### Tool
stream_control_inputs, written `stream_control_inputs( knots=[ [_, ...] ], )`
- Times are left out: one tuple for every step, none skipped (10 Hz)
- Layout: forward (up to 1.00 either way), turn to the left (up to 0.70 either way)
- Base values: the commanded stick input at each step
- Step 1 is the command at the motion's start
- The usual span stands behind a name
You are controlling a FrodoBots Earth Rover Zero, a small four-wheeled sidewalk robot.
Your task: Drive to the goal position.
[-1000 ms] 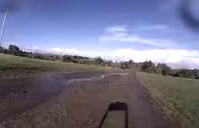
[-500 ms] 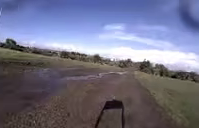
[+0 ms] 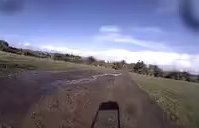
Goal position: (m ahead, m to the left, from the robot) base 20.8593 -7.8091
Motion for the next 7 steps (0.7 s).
stream_control_inputs(
  knots=[
    [0.70, -0.30],
    [0.70, -0.35],
    [0.70, 0.00],
    [0.70, 0.00],
    [0.70, 0.00],
    [0.70, 0.00],
    [0.70, 0.00]
  ],
)
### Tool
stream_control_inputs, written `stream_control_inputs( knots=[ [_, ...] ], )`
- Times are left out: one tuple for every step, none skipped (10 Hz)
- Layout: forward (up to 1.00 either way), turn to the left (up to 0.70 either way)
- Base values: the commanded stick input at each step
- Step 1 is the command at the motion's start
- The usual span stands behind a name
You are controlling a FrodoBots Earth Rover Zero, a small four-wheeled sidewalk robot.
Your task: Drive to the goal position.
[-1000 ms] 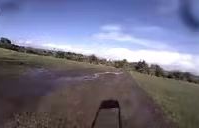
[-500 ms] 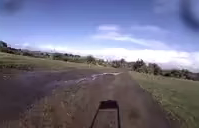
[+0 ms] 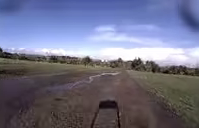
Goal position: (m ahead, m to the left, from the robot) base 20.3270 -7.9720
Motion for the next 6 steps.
stream_control_inputs(
  knots=[
    [0.70, 0.00],
    [0.70, -0.29],
    [0.70, -0.13],
    [0.70, 0.00],
    [0.70, 0.00],
    [0.70, 0.00]
  ],
)
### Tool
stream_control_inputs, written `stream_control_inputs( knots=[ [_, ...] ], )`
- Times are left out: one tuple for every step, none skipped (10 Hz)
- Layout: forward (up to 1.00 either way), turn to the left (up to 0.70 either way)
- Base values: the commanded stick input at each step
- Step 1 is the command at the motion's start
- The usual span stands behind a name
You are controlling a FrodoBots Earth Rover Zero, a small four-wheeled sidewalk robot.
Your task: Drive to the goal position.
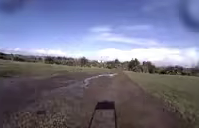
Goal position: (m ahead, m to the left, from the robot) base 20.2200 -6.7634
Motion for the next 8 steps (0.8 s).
stream_control_inputs(
  knots=[
    [0.70, 0.00],
    [0.70, 0.00],
    [0.70, -0.01],
    [0.70, -0.02],
    [0.70, -0.35],
    [0.70, -0.35],
    [0.70, -0.29],
    [0.70, -0.14]
  ],
)
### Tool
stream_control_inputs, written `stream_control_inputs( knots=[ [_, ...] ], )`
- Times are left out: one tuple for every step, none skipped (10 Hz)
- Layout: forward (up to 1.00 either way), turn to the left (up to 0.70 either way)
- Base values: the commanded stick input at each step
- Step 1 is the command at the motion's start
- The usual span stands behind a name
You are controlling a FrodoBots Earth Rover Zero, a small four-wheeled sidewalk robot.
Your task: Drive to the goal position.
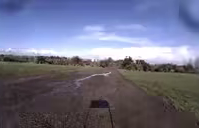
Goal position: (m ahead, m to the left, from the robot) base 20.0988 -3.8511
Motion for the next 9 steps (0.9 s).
stream_control_inputs(
  knots=[
    [0.70, 0.00],
    [0.70, 0.00],
    [0.70, 0.00],
    [0.70, 0.00],
    [0.70, 0.00],
    [0.70, 0.00],
    [0.70, 0.00],
    [0.70, -0.08],
    [0.70, -0.24]
  ],
)
